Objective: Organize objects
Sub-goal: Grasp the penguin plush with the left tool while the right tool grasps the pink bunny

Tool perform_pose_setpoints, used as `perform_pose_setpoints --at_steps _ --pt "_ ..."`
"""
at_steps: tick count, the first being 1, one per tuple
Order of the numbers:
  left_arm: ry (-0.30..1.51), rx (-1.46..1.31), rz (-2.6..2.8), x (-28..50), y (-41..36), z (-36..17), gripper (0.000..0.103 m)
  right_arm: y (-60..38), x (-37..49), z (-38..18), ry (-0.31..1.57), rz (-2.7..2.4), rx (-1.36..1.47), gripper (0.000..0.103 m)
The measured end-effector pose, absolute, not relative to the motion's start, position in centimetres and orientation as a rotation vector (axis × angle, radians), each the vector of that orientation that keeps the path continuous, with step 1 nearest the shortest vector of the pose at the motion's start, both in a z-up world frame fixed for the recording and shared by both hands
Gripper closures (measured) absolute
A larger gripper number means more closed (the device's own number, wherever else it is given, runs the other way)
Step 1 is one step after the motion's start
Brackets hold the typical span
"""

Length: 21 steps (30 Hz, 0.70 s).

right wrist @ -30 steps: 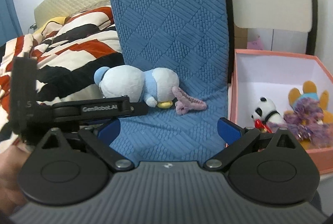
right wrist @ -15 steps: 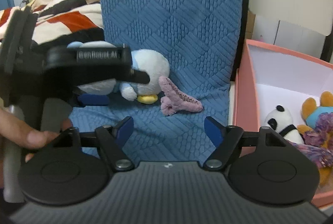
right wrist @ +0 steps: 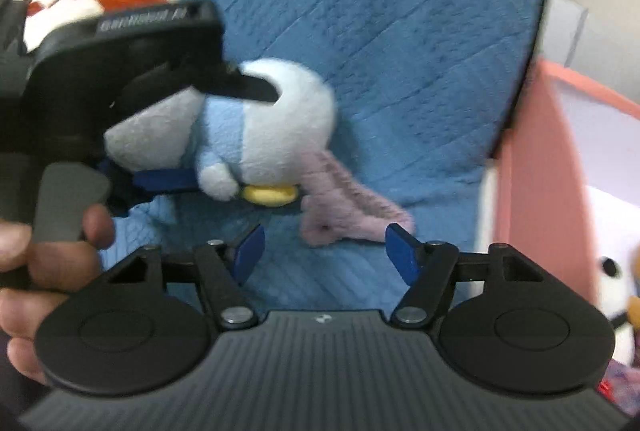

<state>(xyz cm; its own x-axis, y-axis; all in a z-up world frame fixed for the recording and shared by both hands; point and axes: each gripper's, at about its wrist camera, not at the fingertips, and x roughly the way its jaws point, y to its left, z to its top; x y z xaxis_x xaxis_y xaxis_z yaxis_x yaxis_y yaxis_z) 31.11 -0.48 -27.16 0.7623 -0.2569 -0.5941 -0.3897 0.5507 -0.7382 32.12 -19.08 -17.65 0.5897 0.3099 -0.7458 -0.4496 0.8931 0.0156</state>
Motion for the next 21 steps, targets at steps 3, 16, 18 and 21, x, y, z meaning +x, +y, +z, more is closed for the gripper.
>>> perform_pose_setpoints --at_steps 3,16,18,21 --pt "0.725 -1.055 0.120 31.6 -0.2 -28.1 0.008 -18.1 32.6 -18.1 0.832 0.421 -0.216 0.040" --pt "0.706 -1.117 0.131 33.8 -0.5 -29.4 0.008 -16.8 35.7 -19.6 0.865 0.353 -0.254 0.046" --pt "0.702 -1.123 0.126 33.9 -0.5 -29.4 0.010 -16.8 35.6 -19.5 0.858 0.357 -0.252 0.049" --pt "0.691 -1.129 0.111 33.9 -0.5 -29.4 0.017 -16.9 35.4 -19.2 0.850 0.357 -0.259 0.050"
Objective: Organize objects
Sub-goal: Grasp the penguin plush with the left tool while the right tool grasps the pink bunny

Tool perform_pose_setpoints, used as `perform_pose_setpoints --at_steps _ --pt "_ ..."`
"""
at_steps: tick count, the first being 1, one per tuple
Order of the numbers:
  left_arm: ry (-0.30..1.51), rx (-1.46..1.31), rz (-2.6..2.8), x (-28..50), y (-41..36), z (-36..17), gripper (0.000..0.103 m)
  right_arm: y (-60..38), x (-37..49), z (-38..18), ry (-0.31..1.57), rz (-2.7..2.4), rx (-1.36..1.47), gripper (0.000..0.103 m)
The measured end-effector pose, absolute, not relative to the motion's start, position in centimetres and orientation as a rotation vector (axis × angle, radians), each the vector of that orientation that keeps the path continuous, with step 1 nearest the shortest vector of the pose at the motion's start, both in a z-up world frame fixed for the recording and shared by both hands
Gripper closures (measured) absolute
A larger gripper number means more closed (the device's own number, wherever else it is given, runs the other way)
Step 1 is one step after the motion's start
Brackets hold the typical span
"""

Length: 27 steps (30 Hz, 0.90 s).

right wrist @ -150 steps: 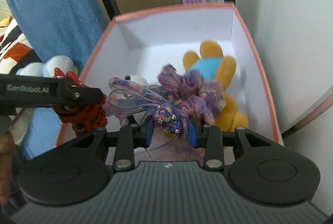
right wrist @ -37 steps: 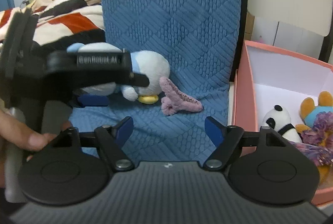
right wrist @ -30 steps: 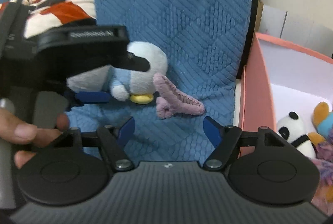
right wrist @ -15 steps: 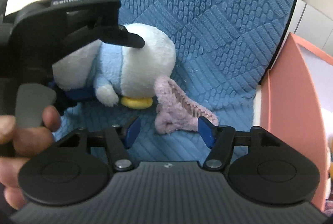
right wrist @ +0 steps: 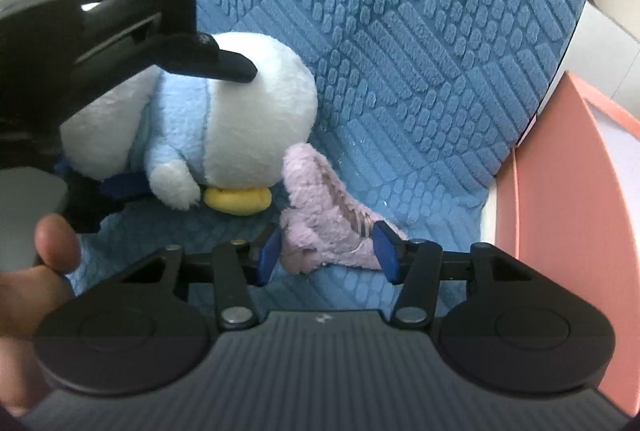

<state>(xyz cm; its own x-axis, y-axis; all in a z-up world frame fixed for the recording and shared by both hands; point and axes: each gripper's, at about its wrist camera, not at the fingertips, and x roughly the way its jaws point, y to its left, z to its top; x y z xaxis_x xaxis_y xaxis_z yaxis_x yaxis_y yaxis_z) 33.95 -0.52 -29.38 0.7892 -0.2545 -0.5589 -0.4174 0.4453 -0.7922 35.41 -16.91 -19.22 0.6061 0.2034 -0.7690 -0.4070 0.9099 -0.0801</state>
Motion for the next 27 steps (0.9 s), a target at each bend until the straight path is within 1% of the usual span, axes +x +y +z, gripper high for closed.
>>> perform_pose_setpoints --at_steps 1,3,4,5,6,9,13,21,27 --pt "0.691 -1.123 0.109 33.9 -0.6 -29.3 0.018 -17.1 35.4 -19.1 0.855 0.357 -0.245 0.050" --pt "0.690 -1.110 0.103 33.9 -0.9 -29.1 0.023 -17.4 35.4 -18.5 0.846 0.358 -0.224 0.054" --pt "0.691 -1.107 0.101 33.8 -1.0 -29.1 0.024 -17.5 35.3 -18.3 0.844 0.357 -0.215 0.055" --pt "0.692 -1.105 0.097 33.7 -1.1 -29.0 0.025 -17.6 35.3 -18.0 0.844 0.356 -0.203 0.062" --pt "0.691 -1.100 0.094 33.5 -1.2 -28.9 0.027 -17.8 35.3 -17.9 0.846 0.351 -0.194 0.073" --pt "0.698 -1.080 0.078 33.0 -1.6 -28.6 0.030 -18.2 35.4 -17.6 0.857 0.340 -0.163 0.079" --pt "0.722 -1.073 0.052 32.1 -1.9 -28.2 0.031 -18.6 35.5 -17.2 0.865 0.354 -0.109 0.087" --pt "0.798 -1.007 -0.024 29.7 -2.3 -26.1 0.032 -19.0 35.0 -16.3 0.870 0.379 -0.053 0.087" --pt "0.844 -0.827 -0.041 28.5 -2.3 -23.4 0.032 -19.9 34.8 -16.0 0.869 0.375 -0.009 0.087"
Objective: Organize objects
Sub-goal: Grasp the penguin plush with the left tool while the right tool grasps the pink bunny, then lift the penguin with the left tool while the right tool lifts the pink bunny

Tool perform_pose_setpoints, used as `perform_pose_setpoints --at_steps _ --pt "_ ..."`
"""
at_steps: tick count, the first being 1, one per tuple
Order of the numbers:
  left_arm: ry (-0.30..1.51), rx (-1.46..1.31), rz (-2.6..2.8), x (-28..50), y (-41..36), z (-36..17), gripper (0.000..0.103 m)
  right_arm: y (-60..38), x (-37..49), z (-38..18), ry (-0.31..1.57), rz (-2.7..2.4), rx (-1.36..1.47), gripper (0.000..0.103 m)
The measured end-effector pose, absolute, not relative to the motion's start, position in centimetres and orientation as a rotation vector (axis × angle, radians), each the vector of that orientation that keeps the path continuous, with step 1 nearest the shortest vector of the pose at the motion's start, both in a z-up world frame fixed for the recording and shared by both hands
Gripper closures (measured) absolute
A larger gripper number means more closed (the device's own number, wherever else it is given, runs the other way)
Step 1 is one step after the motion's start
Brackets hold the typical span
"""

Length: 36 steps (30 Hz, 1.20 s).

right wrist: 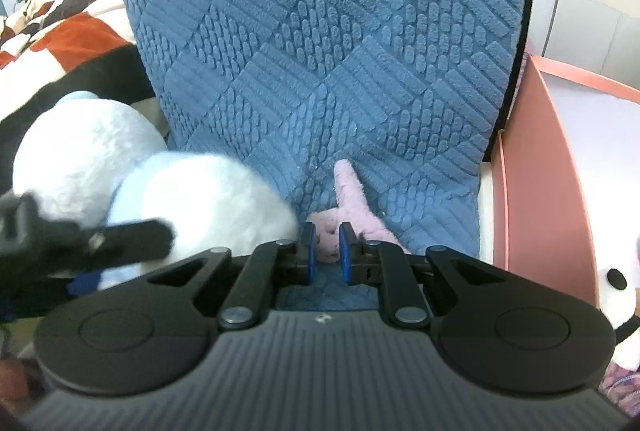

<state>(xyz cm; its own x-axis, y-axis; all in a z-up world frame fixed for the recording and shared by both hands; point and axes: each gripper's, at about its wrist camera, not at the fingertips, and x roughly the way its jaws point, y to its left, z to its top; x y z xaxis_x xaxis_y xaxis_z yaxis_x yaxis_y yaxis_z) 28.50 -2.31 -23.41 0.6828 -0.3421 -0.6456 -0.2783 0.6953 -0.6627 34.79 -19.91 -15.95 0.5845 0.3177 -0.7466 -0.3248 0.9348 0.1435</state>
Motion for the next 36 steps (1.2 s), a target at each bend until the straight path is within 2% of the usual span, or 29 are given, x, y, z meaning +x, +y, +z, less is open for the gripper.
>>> perform_pose_setpoints --at_steps 6,14,17,19,20,21,24,26,36 --pt "0.862 -0.748 -0.030 29.6 -0.1 -22.0 0.034 -20.5 34.9 -15.7 0.865 0.367 0.034 0.087" --pt "0.848 -0.568 -0.015 25.7 -0.3 -20.8 0.038 -20.0 35.2 -16.1 0.884 0.392 0.047 0.086" --pt "0.847 -0.566 -0.029 26.4 -0.2 -21.0 0.037 -20.0 35.5 -16.5 0.908 0.398 0.057 0.085" --pt "0.847 -0.575 -0.036 26.5 0.1 -21.2 0.030 -20.1 35.6 -16.7 0.921 0.391 0.067 0.085" --pt "0.851 -0.588 -0.037 26.4 0.4 -21.4 0.022 -20.1 35.8 -16.9 0.930 0.380 0.068 0.082" --pt "0.861 -0.606 -0.032 26.6 0.6 -21.7 0.015 -20.2 35.9 -17.1 0.941 0.367 0.073 0.071" --pt "0.886 -0.674 -0.043 27.4 1.4 -22.5 0.013 -20.6 36.4 -17.8 0.970 0.338 0.109 0.045" --pt "0.884 -0.724 -0.046 27.7 1.9 -22.8 0.009 -20.9 36.8 -18.2 0.993 0.330 0.138 0.041" --pt "0.930 -0.773 0.003 29.2 2.5 -24.4 0.006 -19.4 37.8 -19.2 0.978 0.312 0.005 0.036"
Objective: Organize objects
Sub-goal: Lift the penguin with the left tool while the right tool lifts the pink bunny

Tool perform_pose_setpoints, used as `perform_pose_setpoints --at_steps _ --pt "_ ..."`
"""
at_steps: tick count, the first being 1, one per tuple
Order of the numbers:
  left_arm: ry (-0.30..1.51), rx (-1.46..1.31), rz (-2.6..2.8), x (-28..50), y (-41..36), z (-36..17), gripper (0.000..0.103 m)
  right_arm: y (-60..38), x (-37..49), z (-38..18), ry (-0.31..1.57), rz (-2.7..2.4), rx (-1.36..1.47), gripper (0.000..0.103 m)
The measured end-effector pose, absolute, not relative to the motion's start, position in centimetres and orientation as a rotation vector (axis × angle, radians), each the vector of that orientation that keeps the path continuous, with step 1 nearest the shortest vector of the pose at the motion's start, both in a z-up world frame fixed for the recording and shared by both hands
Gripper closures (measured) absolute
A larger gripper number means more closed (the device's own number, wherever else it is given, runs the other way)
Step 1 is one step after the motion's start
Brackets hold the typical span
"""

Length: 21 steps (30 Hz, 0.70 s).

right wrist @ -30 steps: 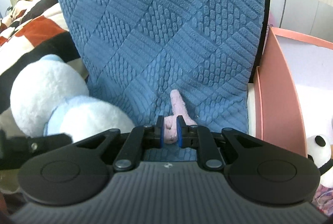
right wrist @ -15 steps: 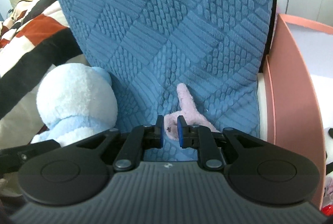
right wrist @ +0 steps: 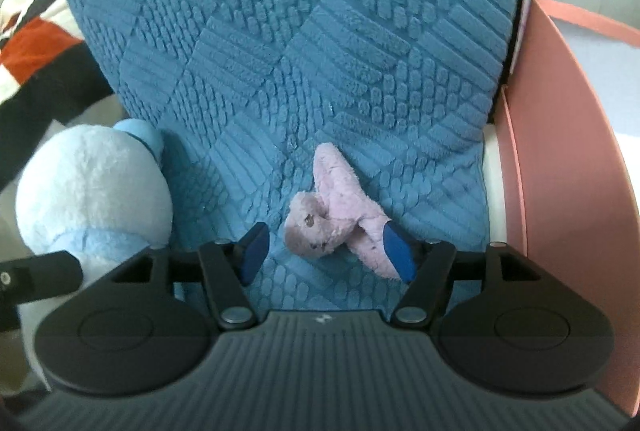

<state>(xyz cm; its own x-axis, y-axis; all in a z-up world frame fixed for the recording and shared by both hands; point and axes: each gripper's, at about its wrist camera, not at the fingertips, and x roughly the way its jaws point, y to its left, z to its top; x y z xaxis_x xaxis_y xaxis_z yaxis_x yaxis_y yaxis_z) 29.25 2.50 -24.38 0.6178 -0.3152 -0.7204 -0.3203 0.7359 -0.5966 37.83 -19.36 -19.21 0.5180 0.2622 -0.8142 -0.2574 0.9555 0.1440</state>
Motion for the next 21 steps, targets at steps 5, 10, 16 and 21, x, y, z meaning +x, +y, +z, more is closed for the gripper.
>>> perform_pose_setpoints --at_steps 5,10,16,21 --pt "0.938 -0.776 -0.009 29.6 2.5 -24.7 0.004 -19.1 38.3 -19.5 0.968 0.275 -0.071 0.038" --pt "0.941 -0.810 -0.009 29.7 2.9 -25.1 0.004 -19.0 38.9 -19.7 0.957 0.282 -0.103 0.039" --pt "0.943 -0.813 -0.012 29.8 2.9 -25.2 0.004 -18.2 39.2 -19.8 0.923 0.316 -0.181 0.040" --pt "0.946 -0.826 -0.015 30.0 2.9 -25.4 0.003 -18.0 39.2 -19.6 0.916 0.346 -0.199 0.057"
